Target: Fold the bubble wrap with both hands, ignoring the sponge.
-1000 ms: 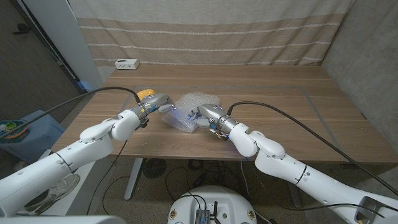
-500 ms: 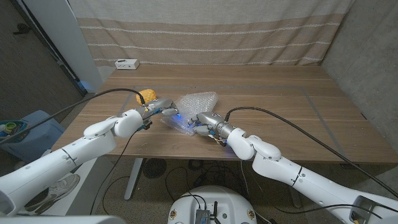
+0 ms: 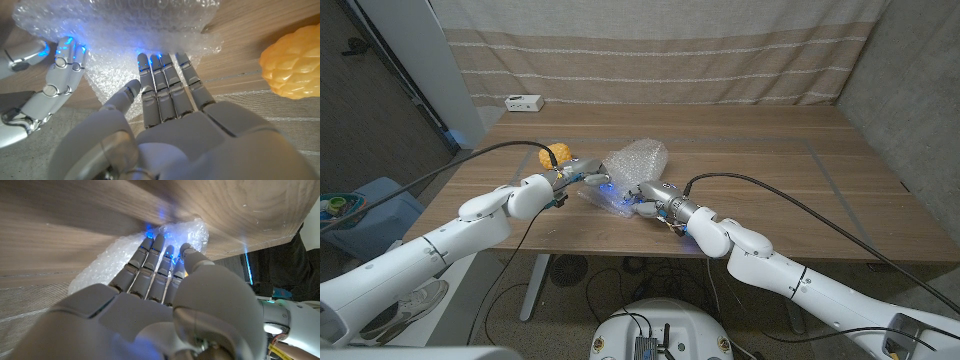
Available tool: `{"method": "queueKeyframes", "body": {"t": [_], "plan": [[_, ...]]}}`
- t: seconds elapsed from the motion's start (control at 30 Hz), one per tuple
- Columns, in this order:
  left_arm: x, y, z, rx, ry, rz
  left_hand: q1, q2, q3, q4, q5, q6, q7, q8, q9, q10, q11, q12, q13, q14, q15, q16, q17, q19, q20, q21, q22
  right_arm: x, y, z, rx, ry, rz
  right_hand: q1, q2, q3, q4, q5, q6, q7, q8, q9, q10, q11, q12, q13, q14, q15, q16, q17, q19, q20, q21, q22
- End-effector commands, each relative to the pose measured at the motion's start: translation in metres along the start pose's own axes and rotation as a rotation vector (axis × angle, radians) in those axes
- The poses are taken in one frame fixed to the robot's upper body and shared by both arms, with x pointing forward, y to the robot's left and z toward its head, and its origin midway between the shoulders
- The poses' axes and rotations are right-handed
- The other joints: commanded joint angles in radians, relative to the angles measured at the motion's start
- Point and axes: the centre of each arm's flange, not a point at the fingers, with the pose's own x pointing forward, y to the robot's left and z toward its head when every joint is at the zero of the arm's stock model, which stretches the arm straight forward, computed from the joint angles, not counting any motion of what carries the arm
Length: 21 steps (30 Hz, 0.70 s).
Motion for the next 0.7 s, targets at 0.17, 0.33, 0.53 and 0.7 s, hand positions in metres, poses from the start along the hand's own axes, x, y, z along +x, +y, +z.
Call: {"method": "queueKeyframes", "body": {"t": [0.17,0.33,0.53,0.7], "plan": [[-0.006,0.021,0.006,-0.110,-0.059,0.232,0.004,0.018,-0.012,0.003,-0.014,-0.028,-0.001,-0.011,-0.004,-0.030,-0.004,-0.017,0.000,-0.044,0.002,-0.003,0.013,-0.052,0.012,-0.024,0.006,-0.022,-0.050,-0.024,0.118,-0.012,-0.345,-0.049,-0.008,-0.012,0.028,-0.001,-0.019,-0.001,-0.014,0.002,-0.024,0.006,-0.012,0.001,-0.020,-0.081,-0.021,-0.008,-0.017,0.007,-0.006,-0.004],[-0.007,0.026,0.007,-0.198,-0.084,0.313,0.017,0.031,-0.004,0.026,-0.024,-0.070,0.011,-0.019,-0.006,-0.068,0.003,-0.029,0.000,-0.091,0.014,-0.010,0.025,-0.080,0.021,-0.034,0.009,-0.027,-0.059,-0.031,0.158,-0.005,-0.407,-0.056,-0.006,-0.011,0.032,0.000,-0.023,0.000,-0.017,0.002,-0.027,0.008,-0.014,0.001,-0.021,-0.081,-0.025,-0.011,-0.021,0.008,-0.006,-0.005],[-0.007,0.028,0.004,-0.324,-0.108,0.436,0.024,0.022,0.001,0.049,-0.037,-0.151,-0.013,-0.031,-0.011,-0.108,0.002,-0.040,-0.006,-0.135,0.017,-0.019,0.032,-0.097,0.022,-0.039,0.011,-0.029,-0.069,-0.041,0.214,-0.004,-0.458,-0.062,-0.006,-0.011,0.033,0.002,-0.029,0.001,-0.022,0.002,-0.039,0.008,-0.020,0.000,-0.038,-0.079,-0.036,-0.013,-0.028,0.007,-0.007,-0.006],[-0.007,0.027,-0.001,-0.445,-0.129,0.519,0.021,0.010,-0.002,0.057,-0.050,-0.266,-0.044,-0.040,-0.020,-0.170,0.004,-0.054,-0.015,-0.192,0.028,-0.038,0.028,-0.109,0.020,-0.044,0.012,-0.032,-0.080,-0.052,0.272,0.002,-0.503,-0.073,-0.011,-0.012,0.034,0.004,-0.040,-0.001,-0.029,0.002,-0.061,0.009,-0.032,-0.002,-0.051,-0.072,-0.049,-0.021,-0.042,0.010,-0.011,-0.008]]}}
